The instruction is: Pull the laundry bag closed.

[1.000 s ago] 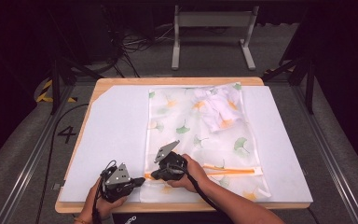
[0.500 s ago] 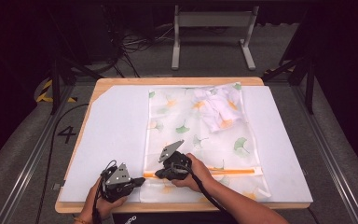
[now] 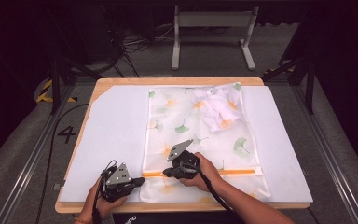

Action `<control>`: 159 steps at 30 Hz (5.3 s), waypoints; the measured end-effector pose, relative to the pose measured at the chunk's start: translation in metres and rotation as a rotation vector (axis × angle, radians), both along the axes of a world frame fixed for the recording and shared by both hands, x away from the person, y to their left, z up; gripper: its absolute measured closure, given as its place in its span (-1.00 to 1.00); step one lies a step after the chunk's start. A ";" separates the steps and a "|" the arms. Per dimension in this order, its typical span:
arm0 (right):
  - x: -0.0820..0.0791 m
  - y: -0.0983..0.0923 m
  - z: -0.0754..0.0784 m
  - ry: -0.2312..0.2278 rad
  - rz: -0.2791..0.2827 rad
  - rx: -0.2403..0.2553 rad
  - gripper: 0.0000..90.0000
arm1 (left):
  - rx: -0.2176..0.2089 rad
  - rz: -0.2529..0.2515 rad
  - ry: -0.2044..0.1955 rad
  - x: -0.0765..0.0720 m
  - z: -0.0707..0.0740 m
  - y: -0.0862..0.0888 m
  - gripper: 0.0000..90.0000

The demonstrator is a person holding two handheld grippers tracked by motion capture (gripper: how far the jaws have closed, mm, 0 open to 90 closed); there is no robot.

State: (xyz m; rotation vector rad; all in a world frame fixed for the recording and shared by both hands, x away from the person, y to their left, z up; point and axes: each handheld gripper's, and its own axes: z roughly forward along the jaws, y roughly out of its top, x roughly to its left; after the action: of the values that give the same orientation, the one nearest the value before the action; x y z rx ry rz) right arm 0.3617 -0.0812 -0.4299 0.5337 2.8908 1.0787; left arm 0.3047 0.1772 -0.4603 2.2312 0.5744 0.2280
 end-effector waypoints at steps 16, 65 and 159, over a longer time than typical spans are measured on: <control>-0.001 -0.022 0.000 -0.001 -0.021 -0.011 1.00 | 0.001 -0.001 -0.002 0.000 0.000 0.000 1.00; -0.009 -0.095 0.008 -0.008 -0.113 -0.030 1.00 | 0.003 -0.005 -0.001 0.000 0.000 0.000 1.00; -0.050 -0.280 0.009 -0.085 -0.457 -0.009 1.00 | -0.008 0.012 0.020 0.002 0.001 0.007 1.00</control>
State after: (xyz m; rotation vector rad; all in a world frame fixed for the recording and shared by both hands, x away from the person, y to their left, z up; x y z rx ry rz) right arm 0.3116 -0.3614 -0.4210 1.0514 2.5122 0.9842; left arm 0.3070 0.1841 -0.4593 2.2246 0.5989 0.2096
